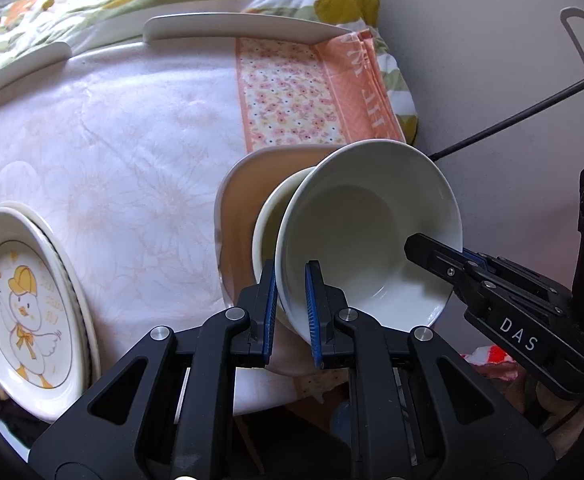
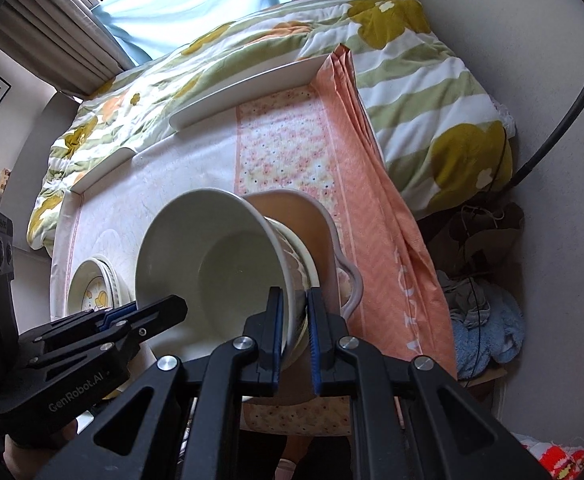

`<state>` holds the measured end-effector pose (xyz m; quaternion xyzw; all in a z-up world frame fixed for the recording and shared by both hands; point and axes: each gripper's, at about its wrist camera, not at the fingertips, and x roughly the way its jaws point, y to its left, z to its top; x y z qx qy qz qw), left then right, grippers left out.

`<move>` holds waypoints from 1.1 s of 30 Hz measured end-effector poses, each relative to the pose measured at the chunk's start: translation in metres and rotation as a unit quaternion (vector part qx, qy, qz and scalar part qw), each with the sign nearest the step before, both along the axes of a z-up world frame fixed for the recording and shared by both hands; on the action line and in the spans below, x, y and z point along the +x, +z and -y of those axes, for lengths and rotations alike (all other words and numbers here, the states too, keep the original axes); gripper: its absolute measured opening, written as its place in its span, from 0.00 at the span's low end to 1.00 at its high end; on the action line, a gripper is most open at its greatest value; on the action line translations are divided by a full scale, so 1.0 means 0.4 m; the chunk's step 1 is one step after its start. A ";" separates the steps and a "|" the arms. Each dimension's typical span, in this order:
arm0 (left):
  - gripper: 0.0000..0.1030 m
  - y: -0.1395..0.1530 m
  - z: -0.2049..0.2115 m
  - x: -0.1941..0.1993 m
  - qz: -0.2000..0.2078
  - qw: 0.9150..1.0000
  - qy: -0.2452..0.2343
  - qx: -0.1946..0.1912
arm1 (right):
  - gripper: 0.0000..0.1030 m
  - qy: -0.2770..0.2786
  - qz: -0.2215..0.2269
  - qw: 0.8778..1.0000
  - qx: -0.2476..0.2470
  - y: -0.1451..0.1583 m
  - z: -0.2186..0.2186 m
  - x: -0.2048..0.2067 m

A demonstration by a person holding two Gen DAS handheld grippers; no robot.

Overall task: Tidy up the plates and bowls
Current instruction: 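Lift the white bowl with both grippers, lower it into the cream bowl, open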

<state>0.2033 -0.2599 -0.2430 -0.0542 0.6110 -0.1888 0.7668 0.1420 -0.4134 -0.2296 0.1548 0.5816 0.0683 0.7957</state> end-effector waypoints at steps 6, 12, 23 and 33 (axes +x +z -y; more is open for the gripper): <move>0.11 -0.006 0.006 0.006 0.010 1.000 -0.009 0.014 | 0.10 0.009 -0.001 1.000 -0.013 -0.018 -0.012 0.005; 0.11 0.002 0.022 0.007 0.029 0.998 -0.028 0.044 | 0.10 0.018 -0.003 1.000 -0.024 -0.019 -0.018 0.011; 0.11 -0.006 0.046 0.000 0.051 0.991 -0.061 0.106 | 0.10 0.027 -0.006 0.999 -0.036 -0.019 -0.035 0.013; 0.12 -0.008 0.049 -0.004 0.050 0.991 -0.066 0.108 | 0.10 0.016 -0.005 0.998 -0.052 -0.014 -0.036 0.010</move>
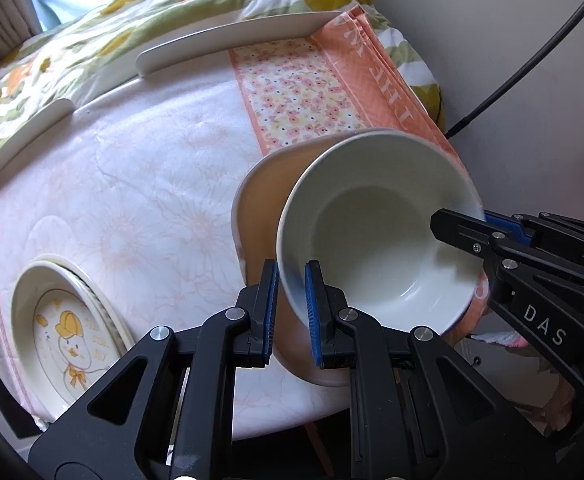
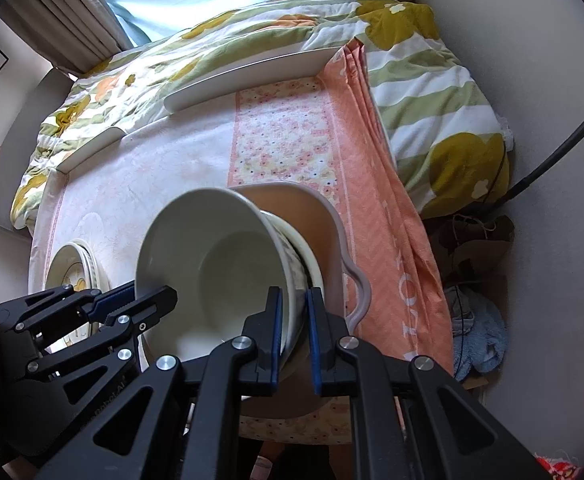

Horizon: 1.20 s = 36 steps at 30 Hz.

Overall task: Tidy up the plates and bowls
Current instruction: 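Lift the white bowl with both grippers, lower it into the cream bowl, open, then close both grippers on the pink dish rim holding the bowls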

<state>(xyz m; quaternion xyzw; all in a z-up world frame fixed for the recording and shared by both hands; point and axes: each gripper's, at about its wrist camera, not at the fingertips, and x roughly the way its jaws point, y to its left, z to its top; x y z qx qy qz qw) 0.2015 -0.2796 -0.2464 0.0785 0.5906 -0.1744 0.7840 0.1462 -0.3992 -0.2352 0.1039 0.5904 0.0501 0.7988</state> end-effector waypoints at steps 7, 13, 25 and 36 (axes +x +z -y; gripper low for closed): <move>0.12 0.014 -0.002 -0.012 0.007 1.000 -0.005 -0.003 | 0.10 -0.009 0.002 1.000 -0.004 0.010 0.003 -0.014; 0.12 0.068 -0.034 -0.026 0.040 0.999 0.012 -0.034 | 0.11 -0.020 0.013 1.000 0.006 0.029 0.019 -0.031; 1.00 0.235 -0.170 -0.061 0.128 0.989 0.033 -0.065 | 0.97 0.017 0.126 0.992 0.007 0.195 0.059 -0.113; 1.00 0.105 -0.174 -0.101 0.066 0.997 -0.051 0.000 | 0.97 0.104 0.078 0.982 -0.140 0.127 0.050 -0.115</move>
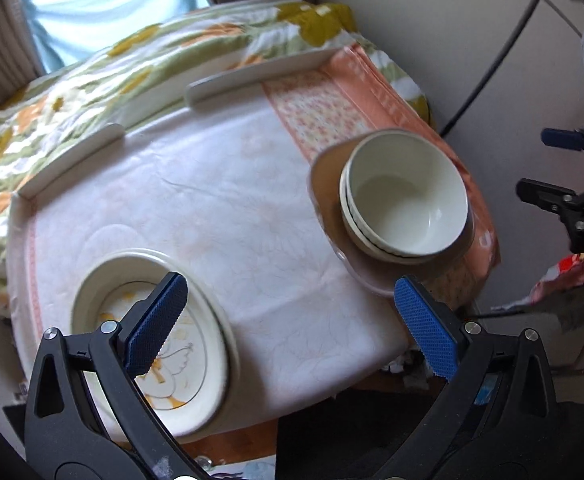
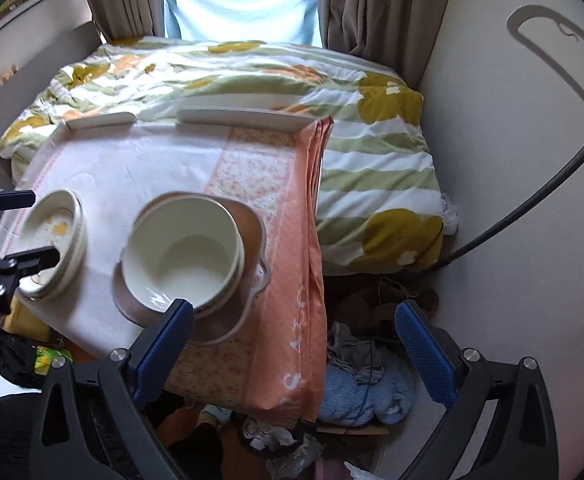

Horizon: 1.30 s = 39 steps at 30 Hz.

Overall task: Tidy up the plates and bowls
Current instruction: 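Close both grippers on the pink dish rim holding the bowls, then lift the pink dish with bowls, lower it onto the plate stack, open both grippers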

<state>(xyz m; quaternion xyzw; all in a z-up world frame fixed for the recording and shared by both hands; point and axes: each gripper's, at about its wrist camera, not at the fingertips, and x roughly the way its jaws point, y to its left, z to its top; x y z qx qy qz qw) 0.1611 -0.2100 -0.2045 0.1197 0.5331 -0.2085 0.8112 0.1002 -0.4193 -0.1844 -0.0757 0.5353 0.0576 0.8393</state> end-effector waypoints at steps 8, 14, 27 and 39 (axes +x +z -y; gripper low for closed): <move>0.96 -0.103 0.068 0.043 -0.061 0.998 -0.035 -0.001 | 0.97 0.030 -0.070 0.997 -0.025 -0.137 0.001 0.045; 0.84 -0.148 0.084 0.070 -0.086 0.996 -0.038 0.003 | 0.79 0.061 -0.102 0.993 -0.014 -0.186 -0.015 0.075; 0.58 -0.233 0.108 0.103 -0.122 0.991 -0.047 -0.006 | 0.53 0.109 -0.126 0.986 -0.020 -0.257 -0.062 0.115; 0.14 -0.272 0.158 0.097 -0.115 0.991 -0.065 -0.019 | 0.13 0.135 -0.118 0.982 0.051 -0.286 -0.094 0.094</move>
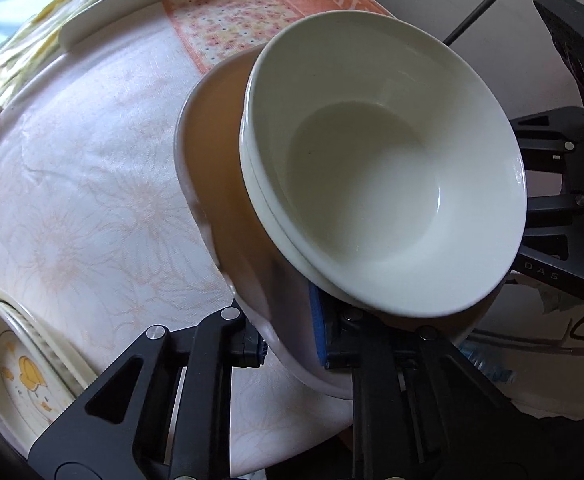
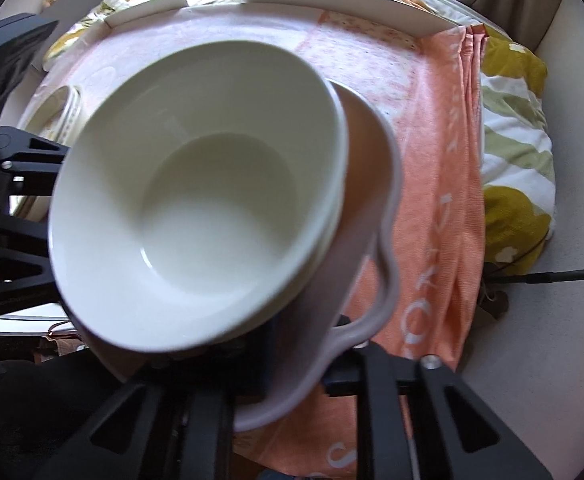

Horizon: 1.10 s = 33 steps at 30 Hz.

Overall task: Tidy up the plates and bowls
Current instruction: 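Lift the pink dish with bowls, lower it onto the plate stack, open both grippers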

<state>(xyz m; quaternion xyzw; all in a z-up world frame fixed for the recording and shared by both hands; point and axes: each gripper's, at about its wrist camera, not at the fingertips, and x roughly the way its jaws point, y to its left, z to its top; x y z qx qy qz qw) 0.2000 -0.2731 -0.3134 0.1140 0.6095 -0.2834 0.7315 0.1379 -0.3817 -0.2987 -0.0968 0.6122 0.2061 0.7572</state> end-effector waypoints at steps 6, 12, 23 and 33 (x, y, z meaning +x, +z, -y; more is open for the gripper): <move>0.14 0.010 -0.001 -0.009 0.023 1.000 0.002 0.006 | 0.13 -0.020 0.011 1.000 0.015 0.009 -0.003 -0.011; 0.14 0.035 -0.018 -0.006 0.034 0.999 0.008 0.007 | 0.13 -0.021 0.022 0.999 0.022 0.023 0.001 0.007; 0.14 0.199 -0.148 -0.017 0.083 0.996 0.028 0.001 | 0.13 -0.005 0.068 0.997 0.030 0.170 -0.081 0.025; 0.14 0.294 -0.444 -0.078 0.094 0.994 0.049 0.010 | 0.13 0.013 0.087 0.995 0.043 0.274 -0.313 0.001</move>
